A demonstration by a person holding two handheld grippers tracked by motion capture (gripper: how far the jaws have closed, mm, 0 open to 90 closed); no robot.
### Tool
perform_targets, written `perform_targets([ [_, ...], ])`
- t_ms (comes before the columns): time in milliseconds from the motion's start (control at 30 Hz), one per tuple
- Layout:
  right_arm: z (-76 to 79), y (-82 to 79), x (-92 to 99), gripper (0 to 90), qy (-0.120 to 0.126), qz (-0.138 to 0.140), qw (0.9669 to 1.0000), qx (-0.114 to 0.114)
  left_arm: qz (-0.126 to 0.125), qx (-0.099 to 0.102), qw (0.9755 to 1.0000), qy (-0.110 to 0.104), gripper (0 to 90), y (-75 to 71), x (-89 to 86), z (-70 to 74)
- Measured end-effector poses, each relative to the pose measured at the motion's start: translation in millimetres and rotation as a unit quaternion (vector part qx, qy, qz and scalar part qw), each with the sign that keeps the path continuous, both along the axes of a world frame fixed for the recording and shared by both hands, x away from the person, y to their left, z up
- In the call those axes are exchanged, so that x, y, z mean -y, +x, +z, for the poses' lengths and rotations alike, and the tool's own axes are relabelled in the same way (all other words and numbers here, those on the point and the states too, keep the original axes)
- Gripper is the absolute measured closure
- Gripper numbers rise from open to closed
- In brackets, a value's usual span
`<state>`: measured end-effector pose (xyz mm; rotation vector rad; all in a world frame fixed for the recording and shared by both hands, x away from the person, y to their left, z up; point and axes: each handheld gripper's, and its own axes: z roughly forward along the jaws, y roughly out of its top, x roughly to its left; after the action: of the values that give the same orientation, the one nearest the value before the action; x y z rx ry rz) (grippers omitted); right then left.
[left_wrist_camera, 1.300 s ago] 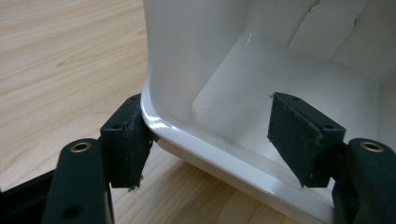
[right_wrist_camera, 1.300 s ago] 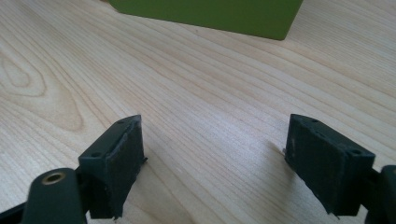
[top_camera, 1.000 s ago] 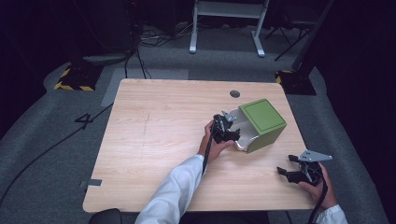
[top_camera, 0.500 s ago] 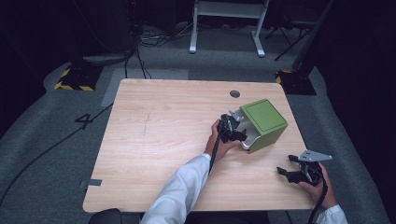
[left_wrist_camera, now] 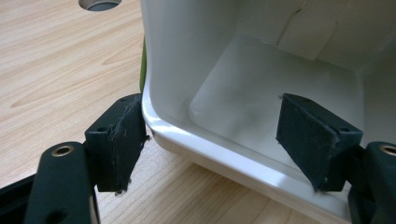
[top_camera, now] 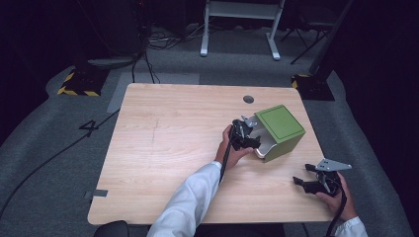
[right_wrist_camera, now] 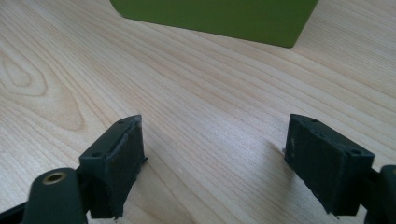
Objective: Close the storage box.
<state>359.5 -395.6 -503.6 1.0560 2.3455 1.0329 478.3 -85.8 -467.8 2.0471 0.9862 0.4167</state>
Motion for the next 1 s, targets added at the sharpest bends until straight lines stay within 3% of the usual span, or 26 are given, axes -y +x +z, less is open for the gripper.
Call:
perform_targets([
  [300, 0.0, 0.0, 0.0, 19.6, 0.0, 0.0, 1.0, 0.0, -0.019, 0.009, 0.9998, 0.003, 21.4, -1.7, -17.6, 9.8],
  [400, 0.0, 0.0, 0.0, 19.6, 0.0, 0.0, 1.0, 0.0, -0.025, 0.02, 0.9994, 0.012, 20.6, -4.4, -22.5, 14.3],
  [833, 0.0, 0.2, 0.0, 19.6, 0.001, -0.001, 1.0, -0.001, -0.027, 0.027, 0.9985, 0.039, 18.0, -13.8, -51.7, 20.4],
  [1000, 0.1, 0.0, 0.0, 19.6, 0.001, -0.001, 1.0, -0.001, -0.04, 0.037, 0.9971, 0.053, 16.5, -18.1, -68.2, 22.7],
])
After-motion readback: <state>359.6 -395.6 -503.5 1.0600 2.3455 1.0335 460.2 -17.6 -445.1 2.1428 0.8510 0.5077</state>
